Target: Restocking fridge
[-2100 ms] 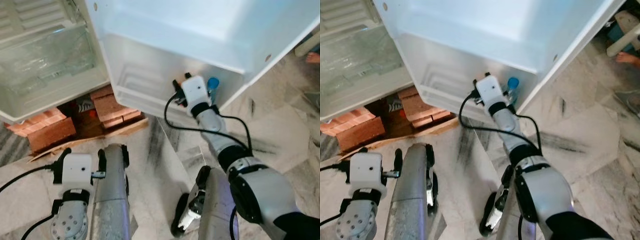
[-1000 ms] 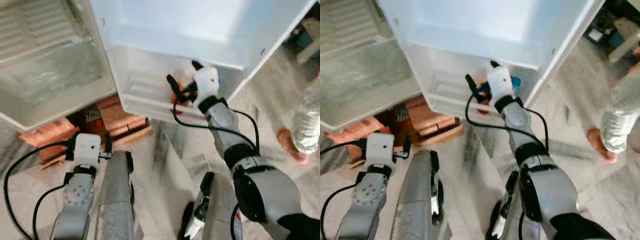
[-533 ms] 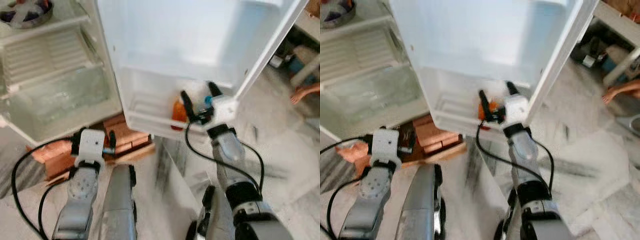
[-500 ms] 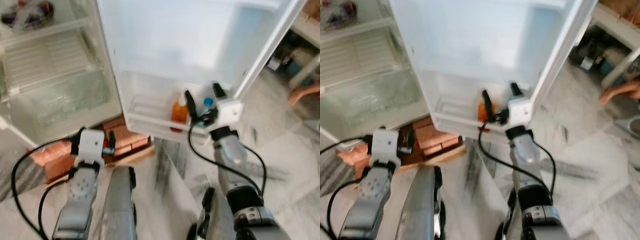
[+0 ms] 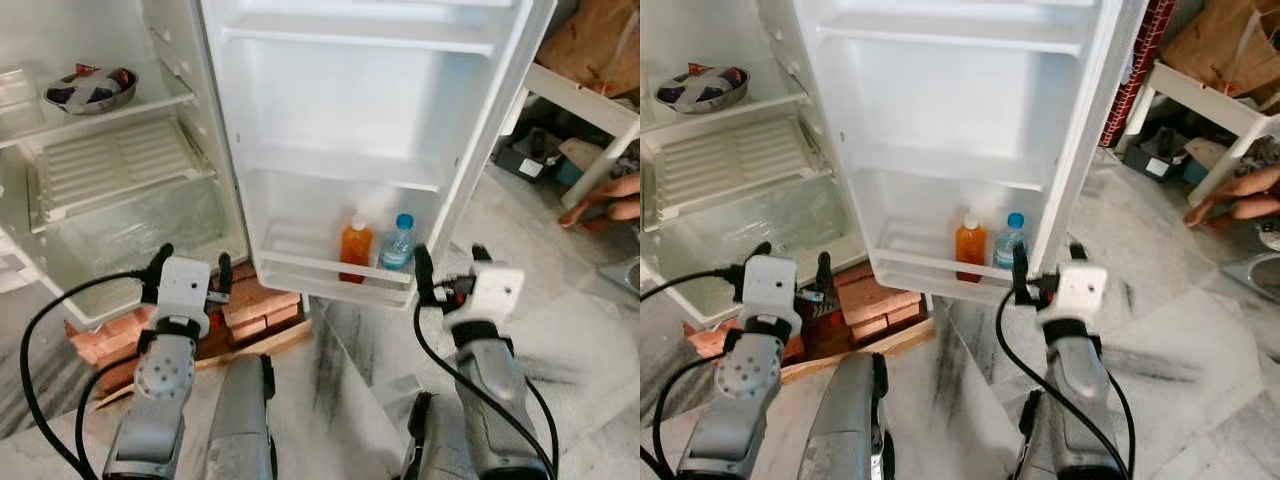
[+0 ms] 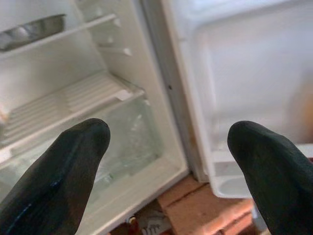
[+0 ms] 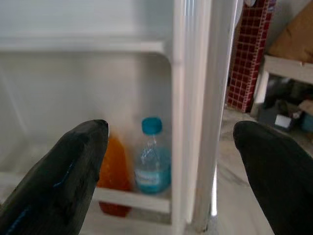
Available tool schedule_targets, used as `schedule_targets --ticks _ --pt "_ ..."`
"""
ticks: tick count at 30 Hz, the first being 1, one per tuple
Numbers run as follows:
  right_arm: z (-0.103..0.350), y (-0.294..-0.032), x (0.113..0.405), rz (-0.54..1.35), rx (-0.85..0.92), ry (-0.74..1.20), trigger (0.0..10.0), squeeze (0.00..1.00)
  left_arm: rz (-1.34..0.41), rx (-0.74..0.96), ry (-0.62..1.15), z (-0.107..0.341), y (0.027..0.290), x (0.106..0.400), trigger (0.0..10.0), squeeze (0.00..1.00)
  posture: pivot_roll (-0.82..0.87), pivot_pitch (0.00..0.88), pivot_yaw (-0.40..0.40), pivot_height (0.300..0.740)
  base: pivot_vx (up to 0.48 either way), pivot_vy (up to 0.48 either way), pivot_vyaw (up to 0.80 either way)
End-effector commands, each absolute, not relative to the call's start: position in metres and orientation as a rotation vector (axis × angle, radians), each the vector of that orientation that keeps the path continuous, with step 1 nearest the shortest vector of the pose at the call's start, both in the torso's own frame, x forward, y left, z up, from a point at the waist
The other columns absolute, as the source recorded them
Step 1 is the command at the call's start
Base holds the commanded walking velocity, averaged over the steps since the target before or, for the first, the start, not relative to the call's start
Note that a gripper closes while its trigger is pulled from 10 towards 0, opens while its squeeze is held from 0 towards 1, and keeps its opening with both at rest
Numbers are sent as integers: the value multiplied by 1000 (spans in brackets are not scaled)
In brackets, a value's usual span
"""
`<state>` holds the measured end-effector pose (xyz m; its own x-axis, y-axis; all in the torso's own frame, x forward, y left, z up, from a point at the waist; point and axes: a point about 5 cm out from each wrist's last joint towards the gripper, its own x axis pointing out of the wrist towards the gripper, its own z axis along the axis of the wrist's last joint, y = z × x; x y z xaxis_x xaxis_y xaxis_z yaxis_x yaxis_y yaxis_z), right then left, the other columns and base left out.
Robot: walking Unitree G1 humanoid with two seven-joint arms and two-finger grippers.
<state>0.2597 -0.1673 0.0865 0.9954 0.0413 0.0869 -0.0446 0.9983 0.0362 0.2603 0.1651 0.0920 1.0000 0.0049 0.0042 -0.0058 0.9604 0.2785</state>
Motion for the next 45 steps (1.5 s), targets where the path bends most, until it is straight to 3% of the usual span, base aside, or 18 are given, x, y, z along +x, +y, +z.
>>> schedule_targets --ticks 1,5,10,13,20,30,34,45 --pt "102 -159 260 107 33 -146 10000 0 -20 278 -7 91 160 259 10000 0 133 0 -12 553 0 0 0" --pt "102 -163 269 30 61 -123 10000 0 -32 275 -17 92 157 260 10000 0 118 18 -11 573 0 0 0" --pt "110 -160 280 40 81 -154 10000 0 -24 298 -21 89 157 262 10000 0 136 15 -4 608 0 0 0" --pt "121 -147 286 146 20 -195 10000 0 -32 304 -44 94 161 267 10000 0 135 10 -14 628 0 0 0" --pt "128 -148 295 136 55 -204 10000 0 -10 298 -83 103 162 279 10000 0 144 0 -23 668 0 0 0" --pt "115 -154 267 110 66 -143 10000 0 -41 319 -70 96 158 266 10000 0 145 16 -23 738 0 0 0" --pt "104 -158 251 94 63 -97 10000 0 -24 321 -66 94 162 258 10000 0 148 22 -21 740 0 0 0" --pt "95 -159 241 105 85 -36 10000 0 -20 341 -19 85 157 247 10000 0 142 47 -21 740 0 0 0"
